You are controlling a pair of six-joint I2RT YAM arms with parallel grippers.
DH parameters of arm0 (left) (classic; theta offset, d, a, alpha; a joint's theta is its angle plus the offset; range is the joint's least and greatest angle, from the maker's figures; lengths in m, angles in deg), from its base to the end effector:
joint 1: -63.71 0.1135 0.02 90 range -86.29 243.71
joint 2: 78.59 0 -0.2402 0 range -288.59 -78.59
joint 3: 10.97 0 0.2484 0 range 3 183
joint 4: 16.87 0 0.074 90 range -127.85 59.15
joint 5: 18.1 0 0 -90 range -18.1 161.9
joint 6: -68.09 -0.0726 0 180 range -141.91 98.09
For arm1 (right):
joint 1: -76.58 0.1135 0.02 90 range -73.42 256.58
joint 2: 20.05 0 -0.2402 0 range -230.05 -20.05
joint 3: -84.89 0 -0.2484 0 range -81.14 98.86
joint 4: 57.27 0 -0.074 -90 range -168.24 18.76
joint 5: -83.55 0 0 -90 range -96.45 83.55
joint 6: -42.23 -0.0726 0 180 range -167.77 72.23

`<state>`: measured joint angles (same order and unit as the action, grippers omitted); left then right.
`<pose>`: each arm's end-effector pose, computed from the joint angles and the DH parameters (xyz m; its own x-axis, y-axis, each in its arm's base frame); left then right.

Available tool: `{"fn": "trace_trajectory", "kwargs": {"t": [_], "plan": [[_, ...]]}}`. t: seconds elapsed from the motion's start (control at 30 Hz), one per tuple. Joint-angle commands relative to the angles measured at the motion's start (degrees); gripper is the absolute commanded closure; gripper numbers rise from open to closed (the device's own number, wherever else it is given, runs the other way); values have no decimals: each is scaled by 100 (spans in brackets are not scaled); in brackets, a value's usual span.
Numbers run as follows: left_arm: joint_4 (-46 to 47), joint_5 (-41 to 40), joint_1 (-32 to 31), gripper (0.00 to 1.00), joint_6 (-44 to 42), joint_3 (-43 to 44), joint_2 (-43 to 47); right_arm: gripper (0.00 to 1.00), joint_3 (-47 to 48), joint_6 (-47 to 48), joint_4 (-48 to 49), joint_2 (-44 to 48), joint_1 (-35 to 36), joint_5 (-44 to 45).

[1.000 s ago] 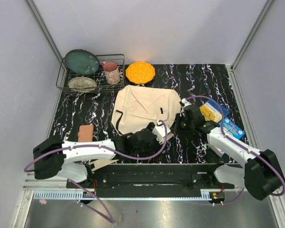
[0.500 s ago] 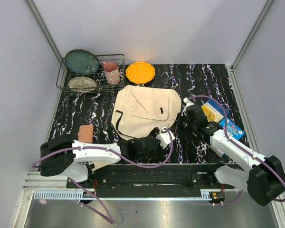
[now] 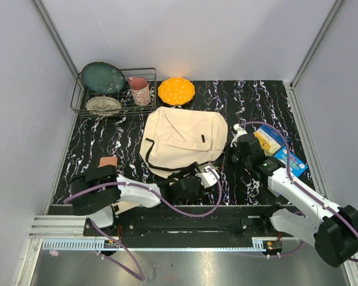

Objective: Pack the student bag
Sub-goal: Unzip the student bag at the center of the board.

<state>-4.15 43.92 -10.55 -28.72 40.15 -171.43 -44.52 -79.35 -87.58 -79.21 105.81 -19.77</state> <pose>0.1245 -0.3162 0.1211 -0.0430 0.5386 -0.8415 0.7491 0.5747 0.3296 0.2144 0.1392 0.1919 -0.7975 0.1377 -0.5874 -0.2513 0.8093 0.5309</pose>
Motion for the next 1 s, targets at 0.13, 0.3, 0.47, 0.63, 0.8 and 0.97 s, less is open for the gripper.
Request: {"fn": "trace_trajectory", "kwargs": {"t": [0.13,0.3,0.47,0.63,0.8,0.97], "plan": [[819,-532,-124,19,-207,-118,492,100,-190,-121,219,185,-32,-171],[670,-682,-238,15,-207,-436,1266,100,-208,-139,315,115,-32,-180],[925,-515,-238,11,-110,-884,1506,100,-173,-147,333,141,-32,-197],[319,-129,-256,14,249,-656,1391,100,-147,-139,263,176,-32,-188],[274,127,-343,14,575,-875,1672,100,-155,-147,298,106,-32,-162],[397,-84,-423,14,532,-955,1462,100,-120,-139,324,53,-32,-188]]}}
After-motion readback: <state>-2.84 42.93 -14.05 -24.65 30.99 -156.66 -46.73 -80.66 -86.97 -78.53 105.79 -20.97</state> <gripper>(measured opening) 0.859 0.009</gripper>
